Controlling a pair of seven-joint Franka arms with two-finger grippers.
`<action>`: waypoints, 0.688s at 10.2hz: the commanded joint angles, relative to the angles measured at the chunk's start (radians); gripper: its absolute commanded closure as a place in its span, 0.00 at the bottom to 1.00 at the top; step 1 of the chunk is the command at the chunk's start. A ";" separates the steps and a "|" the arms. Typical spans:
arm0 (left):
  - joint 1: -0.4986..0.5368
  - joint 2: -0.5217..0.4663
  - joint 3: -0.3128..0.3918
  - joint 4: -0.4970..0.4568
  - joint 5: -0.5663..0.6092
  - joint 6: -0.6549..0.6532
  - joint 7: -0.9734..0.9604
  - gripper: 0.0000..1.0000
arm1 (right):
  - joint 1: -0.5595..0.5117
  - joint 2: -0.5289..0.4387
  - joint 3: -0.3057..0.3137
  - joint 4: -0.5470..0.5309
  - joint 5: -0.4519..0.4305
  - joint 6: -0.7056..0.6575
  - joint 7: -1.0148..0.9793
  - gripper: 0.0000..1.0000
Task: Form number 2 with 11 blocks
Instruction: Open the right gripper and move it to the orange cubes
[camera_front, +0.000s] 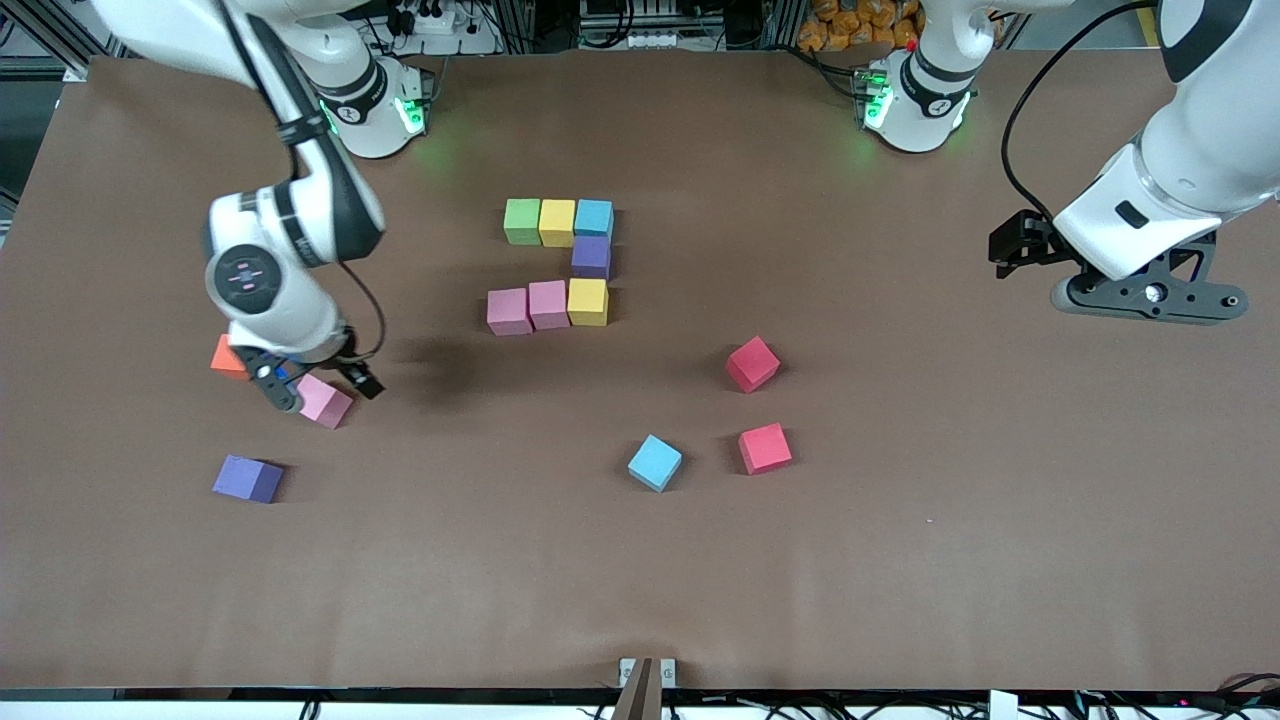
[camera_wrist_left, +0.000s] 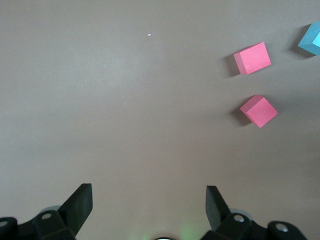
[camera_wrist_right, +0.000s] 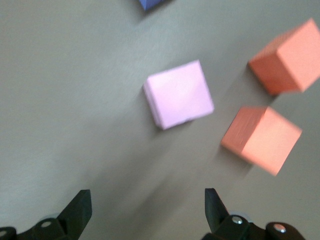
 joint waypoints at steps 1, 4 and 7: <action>-0.002 -0.015 -0.001 -0.007 0.002 -0.013 -0.008 0.00 | -0.051 0.003 0.015 -0.006 -0.013 -0.012 -0.270 0.00; -0.002 -0.017 -0.001 -0.007 0.002 -0.013 -0.008 0.00 | -0.102 0.050 0.015 0.000 -0.011 0.056 -0.496 0.00; -0.002 -0.015 -0.001 -0.007 0.002 -0.013 -0.008 0.00 | -0.139 0.089 0.015 0.000 -0.002 0.130 -0.578 0.00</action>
